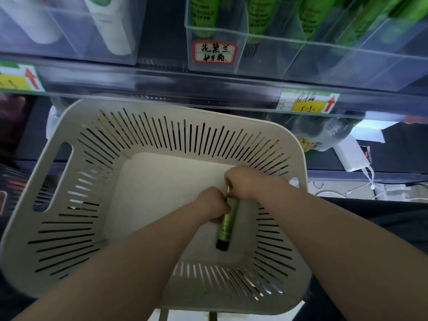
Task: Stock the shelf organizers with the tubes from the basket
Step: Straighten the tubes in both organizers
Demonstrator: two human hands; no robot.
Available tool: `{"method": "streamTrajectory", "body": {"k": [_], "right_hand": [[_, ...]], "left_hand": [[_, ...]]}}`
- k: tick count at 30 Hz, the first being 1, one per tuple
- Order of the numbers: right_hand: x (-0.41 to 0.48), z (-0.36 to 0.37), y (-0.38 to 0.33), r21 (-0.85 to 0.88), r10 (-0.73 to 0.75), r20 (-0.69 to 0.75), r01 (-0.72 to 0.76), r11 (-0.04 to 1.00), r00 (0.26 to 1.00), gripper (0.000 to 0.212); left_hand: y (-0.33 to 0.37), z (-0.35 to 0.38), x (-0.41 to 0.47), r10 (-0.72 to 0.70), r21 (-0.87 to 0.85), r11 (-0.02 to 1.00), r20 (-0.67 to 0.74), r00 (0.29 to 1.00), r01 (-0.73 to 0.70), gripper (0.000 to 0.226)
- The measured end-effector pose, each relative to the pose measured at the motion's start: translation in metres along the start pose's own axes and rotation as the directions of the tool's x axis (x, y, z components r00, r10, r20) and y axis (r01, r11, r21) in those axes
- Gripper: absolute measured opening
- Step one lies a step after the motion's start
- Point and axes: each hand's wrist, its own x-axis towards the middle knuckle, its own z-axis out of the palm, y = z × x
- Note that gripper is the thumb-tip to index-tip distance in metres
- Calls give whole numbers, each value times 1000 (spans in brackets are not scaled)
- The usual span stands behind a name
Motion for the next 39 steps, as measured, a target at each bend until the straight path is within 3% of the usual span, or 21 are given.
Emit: {"method": "streamTrajectory", "body": {"k": [5,10,15,19,21,26,39], "right_hand": [[-8,-5,-1,225,45,-164,-7,974,985,32],[-24,-15,-3,486,158,-328,23,873,931,39],[-49,-28,-10,735,332,-386,69,674,861,45],[-77,-39,-14,884,330,-325,161,440,886,24],[-94,-44,-16,908,313,-322,197,370,894,15],[-135,-57,-14,915,361,-396,331,231,844,16],[-211,-83,29,830,501,-542,521,198,674,10]], "left_hand": [[1,-17,-16,52,-72,996,-41,998,-55,8],[9,-30,-35,102,-167,979,-74,992,-114,9],[22,-44,-61,194,-224,951,-107,975,-213,11],[40,-51,-86,274,-244,922,-134,953,-299,12],[49,-52,-100,308,-224,914,-162,937,-339,13],[73,-48,-132,400,-176,883,-203,894,-436,13],[153,-5,-188,570,16,797,-345,745,-603,15]]}}
